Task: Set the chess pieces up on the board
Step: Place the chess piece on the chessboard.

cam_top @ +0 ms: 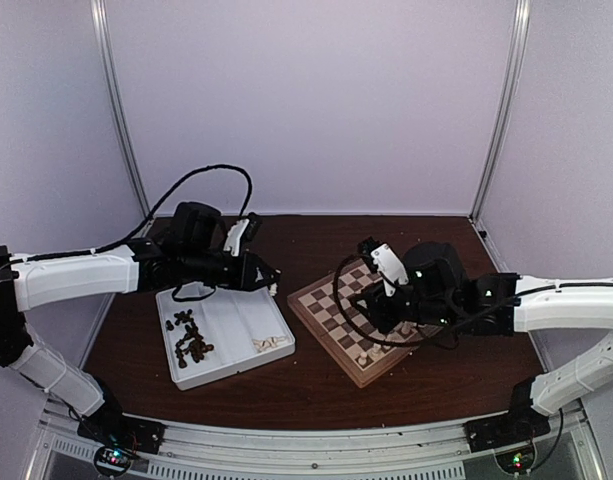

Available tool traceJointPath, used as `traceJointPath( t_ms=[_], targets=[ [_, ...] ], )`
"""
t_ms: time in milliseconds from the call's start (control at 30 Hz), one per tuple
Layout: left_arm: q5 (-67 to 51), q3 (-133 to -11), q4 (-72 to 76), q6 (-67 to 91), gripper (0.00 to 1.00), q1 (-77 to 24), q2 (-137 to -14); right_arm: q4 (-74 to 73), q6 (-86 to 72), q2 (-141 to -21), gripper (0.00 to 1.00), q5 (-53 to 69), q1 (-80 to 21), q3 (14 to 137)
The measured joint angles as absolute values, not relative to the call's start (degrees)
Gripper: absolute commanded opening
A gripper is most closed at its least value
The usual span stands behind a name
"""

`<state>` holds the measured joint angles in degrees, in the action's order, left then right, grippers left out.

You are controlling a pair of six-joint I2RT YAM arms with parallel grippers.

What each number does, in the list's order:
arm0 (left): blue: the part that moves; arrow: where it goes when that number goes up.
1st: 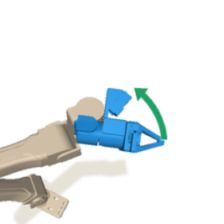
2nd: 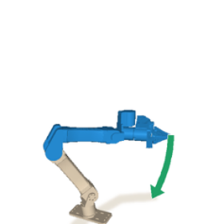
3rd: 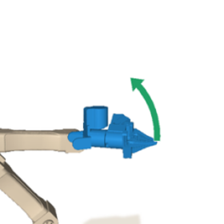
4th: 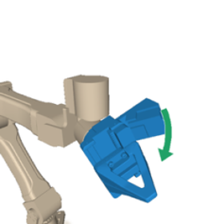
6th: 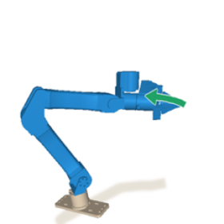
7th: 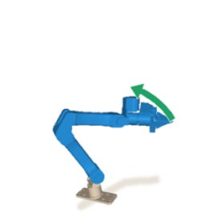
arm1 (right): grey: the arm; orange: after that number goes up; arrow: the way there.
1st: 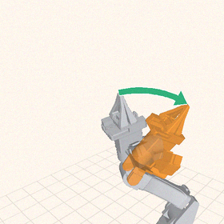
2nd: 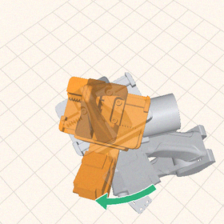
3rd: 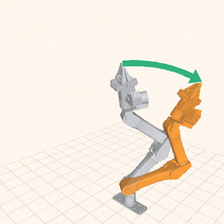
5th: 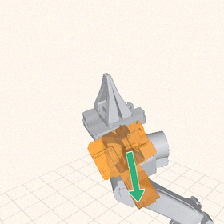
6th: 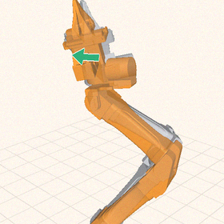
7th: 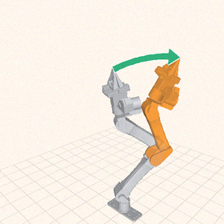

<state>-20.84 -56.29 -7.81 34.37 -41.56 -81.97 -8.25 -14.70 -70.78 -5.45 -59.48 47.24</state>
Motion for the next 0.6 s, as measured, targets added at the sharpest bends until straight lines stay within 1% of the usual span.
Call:
traceJointPath(
  t_ms=[233, 367, 600],
  targets=[
    [-18.1, -56.5, 0.5, 48.2, 0.00, -41.6, -82.0, 0.0, -15.7, -74.1, 0.40, -1.2, -59.5, 52.5],
    [-17.0, -56.5, 5.2, 56.0, 0.00, -41.6, -82.0, 3.9, -16.6, -77.5, 0.46, 1.3, -59.6, 54.5],
    [-15.6, -56.5, 12.4, 66.6, 0.00, -41.6, -82.0, 8.2, -16.6, -81.9, 0.47, 2.8, -60.4, 57.9]
  ],
)
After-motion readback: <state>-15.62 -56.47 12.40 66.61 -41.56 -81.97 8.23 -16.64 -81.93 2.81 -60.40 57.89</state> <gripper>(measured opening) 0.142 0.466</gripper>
